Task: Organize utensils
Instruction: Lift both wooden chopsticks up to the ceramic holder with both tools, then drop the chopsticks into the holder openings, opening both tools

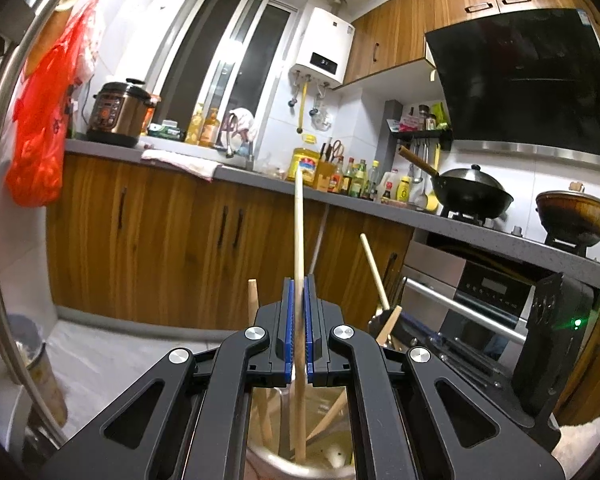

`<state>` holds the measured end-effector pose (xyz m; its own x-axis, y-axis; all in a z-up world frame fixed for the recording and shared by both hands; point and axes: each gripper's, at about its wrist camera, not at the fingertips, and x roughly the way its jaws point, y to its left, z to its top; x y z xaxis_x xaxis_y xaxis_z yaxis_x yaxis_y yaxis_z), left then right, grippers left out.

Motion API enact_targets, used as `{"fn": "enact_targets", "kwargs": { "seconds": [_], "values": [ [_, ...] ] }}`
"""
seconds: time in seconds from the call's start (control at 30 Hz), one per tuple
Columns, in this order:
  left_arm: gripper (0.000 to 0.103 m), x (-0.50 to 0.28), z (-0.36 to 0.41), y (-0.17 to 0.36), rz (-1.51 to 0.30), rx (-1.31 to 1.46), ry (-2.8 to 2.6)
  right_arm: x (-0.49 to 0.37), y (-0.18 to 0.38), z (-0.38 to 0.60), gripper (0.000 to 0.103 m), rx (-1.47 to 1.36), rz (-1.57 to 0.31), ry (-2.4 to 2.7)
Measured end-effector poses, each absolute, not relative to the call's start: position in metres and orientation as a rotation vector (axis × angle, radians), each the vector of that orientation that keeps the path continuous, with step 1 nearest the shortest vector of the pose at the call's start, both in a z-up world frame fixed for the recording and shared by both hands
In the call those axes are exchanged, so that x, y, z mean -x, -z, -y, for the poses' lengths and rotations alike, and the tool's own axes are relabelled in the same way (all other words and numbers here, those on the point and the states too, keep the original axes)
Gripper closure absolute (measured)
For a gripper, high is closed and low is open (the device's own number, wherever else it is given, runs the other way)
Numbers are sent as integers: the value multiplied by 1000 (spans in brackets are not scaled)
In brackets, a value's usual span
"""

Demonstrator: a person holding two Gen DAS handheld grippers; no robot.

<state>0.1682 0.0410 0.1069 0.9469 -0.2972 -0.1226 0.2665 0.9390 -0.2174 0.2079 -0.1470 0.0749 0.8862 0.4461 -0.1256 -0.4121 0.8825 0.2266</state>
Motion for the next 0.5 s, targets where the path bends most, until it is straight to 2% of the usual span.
{"fn": "enact_targets", "kwargs": {
  "seconds": [0.5],
  "values": [
    [98,-146,-39,-97,-319,136,304,-181,-70,165,98,-186,-313,-491]
  ]
}}
